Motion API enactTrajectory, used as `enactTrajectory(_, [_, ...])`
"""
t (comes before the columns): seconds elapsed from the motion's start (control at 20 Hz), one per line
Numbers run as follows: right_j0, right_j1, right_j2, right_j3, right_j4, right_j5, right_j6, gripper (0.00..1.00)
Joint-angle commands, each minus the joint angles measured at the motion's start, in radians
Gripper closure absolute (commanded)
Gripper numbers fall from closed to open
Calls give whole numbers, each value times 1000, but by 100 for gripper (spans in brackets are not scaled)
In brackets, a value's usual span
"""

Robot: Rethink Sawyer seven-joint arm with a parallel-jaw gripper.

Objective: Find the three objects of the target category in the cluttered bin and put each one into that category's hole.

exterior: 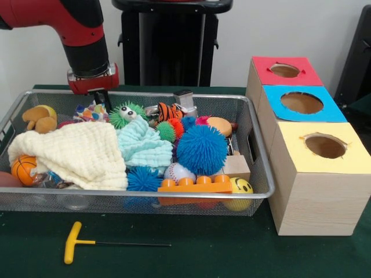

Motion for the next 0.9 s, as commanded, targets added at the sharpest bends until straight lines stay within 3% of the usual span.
enactTrajectory(0.05, [45,2,-14,-97,-72,-116,9,100])
enactTrajectory(0.25, [62,-59,13,-63,-19,-92,11,100])
enactTrajectory(0.5, [118,-243,87,-3,174,100,-7,100])
enactTrajectory(0.7, [216,-339,81,-40,260,220,-18,100])
enactTrajectory(0.9, [293,-399,63,-71,309,264,0,100])
